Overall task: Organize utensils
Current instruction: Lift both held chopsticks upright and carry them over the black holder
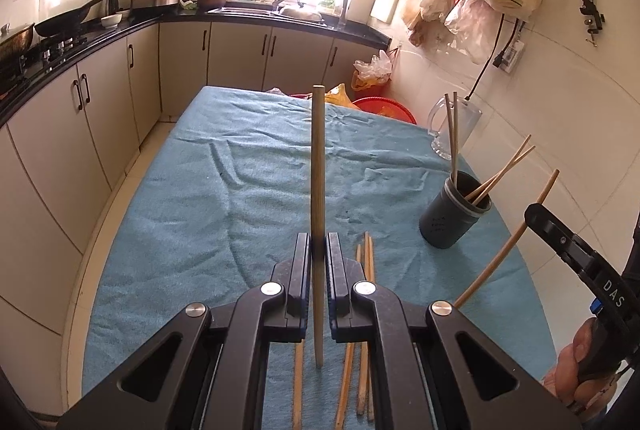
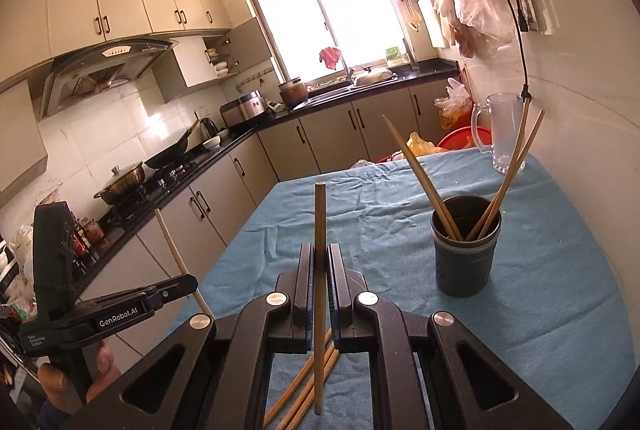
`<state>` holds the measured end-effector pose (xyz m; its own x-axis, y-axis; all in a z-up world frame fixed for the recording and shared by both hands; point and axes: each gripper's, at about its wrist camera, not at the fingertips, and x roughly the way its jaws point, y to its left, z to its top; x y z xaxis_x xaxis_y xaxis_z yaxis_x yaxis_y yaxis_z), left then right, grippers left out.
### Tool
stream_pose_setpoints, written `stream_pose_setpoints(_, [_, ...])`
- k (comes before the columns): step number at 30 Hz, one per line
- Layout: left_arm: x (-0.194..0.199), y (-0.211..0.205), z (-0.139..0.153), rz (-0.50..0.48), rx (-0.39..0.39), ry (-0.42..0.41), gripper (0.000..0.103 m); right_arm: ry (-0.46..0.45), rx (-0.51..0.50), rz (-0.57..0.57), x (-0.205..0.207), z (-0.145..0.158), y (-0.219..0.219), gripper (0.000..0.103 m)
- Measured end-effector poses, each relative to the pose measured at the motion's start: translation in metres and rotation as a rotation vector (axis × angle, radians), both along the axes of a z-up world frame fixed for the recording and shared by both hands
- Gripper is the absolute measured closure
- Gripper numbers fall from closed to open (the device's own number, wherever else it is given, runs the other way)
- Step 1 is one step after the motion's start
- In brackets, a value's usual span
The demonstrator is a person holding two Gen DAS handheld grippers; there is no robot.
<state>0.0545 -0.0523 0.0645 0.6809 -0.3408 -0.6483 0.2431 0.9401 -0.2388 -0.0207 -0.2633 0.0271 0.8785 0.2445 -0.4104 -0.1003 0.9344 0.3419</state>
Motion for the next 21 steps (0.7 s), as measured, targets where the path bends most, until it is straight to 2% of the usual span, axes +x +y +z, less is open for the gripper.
stream_pose_setpoints(21, [0.001,-0.018,0.021,-0.049,-0.004,-0.03,0.096,-0.032,0.062,-0.067,-0.01,0.014,-0.033,0.096])
